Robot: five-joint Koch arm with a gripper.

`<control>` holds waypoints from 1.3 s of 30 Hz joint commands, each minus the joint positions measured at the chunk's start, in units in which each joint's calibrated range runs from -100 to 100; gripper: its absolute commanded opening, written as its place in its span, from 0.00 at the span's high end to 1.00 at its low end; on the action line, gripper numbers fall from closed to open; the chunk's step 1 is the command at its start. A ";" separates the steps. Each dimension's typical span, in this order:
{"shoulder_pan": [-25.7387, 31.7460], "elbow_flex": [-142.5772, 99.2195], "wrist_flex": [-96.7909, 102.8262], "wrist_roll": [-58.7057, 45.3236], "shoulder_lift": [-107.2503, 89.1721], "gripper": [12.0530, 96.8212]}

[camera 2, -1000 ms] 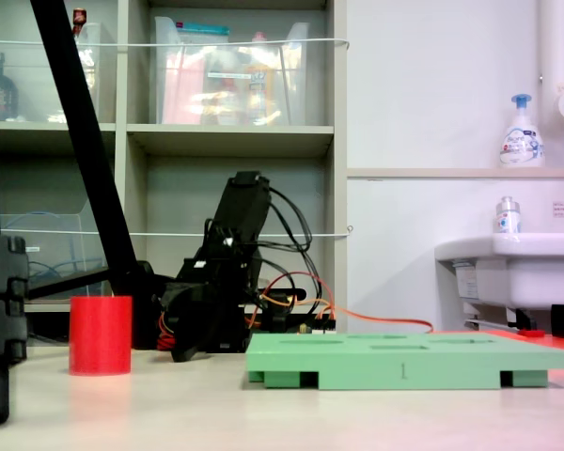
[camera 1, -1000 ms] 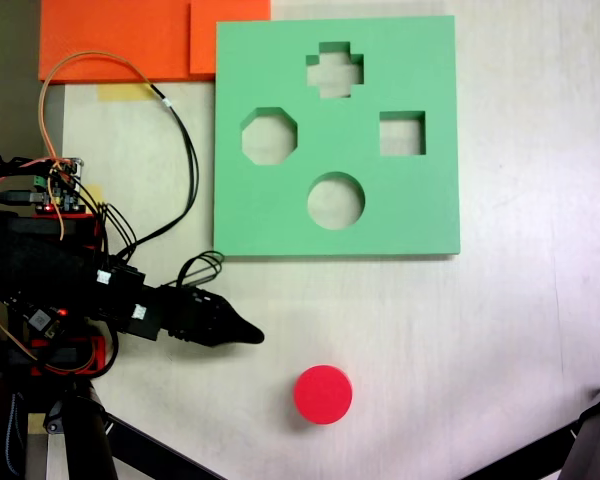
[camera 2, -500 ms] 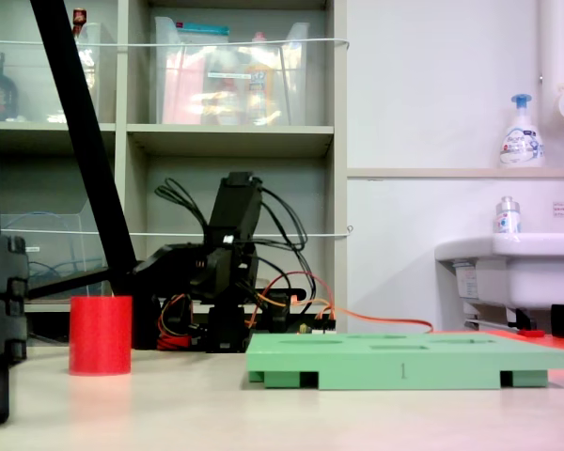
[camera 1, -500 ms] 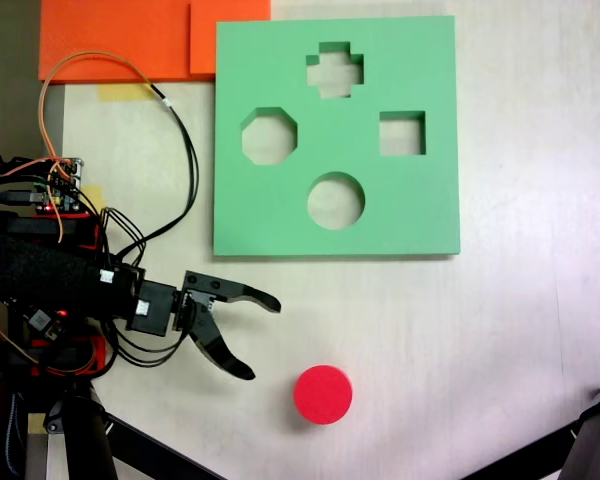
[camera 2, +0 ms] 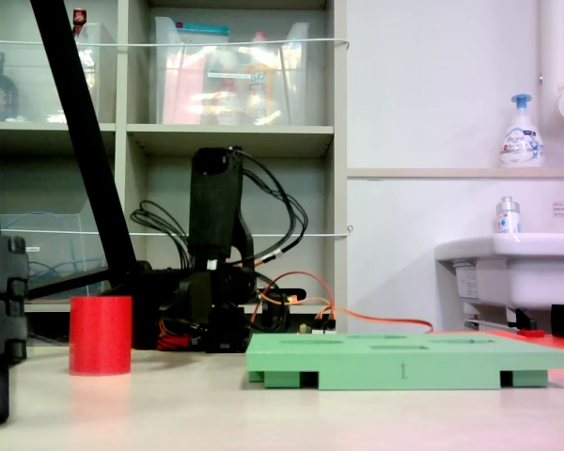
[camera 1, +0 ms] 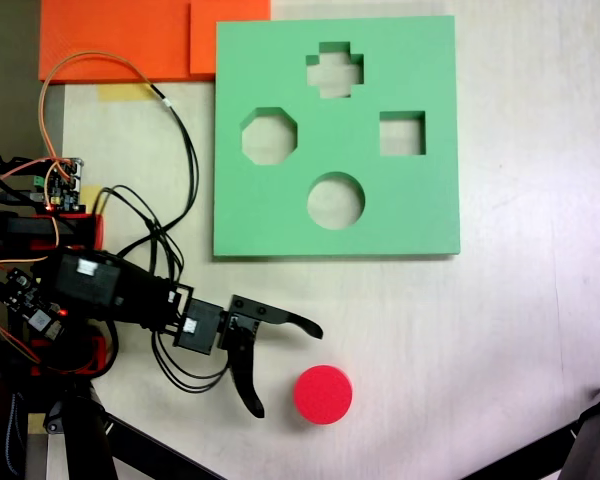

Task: Put the cylinder block into the corresponding hole

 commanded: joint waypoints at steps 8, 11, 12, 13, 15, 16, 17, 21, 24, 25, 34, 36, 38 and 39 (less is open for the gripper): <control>-0.05 11.88 9.29 1.56 18.32 0.17; -0.05 14.37 9.29 1.56 22.65 0.17; -0.05 14.97 9.29 1.56 23.90 0.17; -0.05 15.67 9.29 1.56 25.02 0.17; 0.00 17.16 9.29 1.56 27.12 0.17; 0.05 17.96 9.29 1.56 28.23 0.17; 0.05 18.66 9.29 1.56 28.79 0.17; 0.05 21.65 9.09 1.56 30.89 0.17; 0.05 23.94 8.03 1.56 32.00 0.17; 0.05 24.84 7.74 1.56 32.70 0.17; 0.44 29.52 3.32 1.56 34.10 0.24; 0.63 29.82 3.03 1.51 33.96 0.29; 0.63 29.92 3.03 1.42 33.68 0.33; 0.68 29.92 3.03 1.27 32.98 0.35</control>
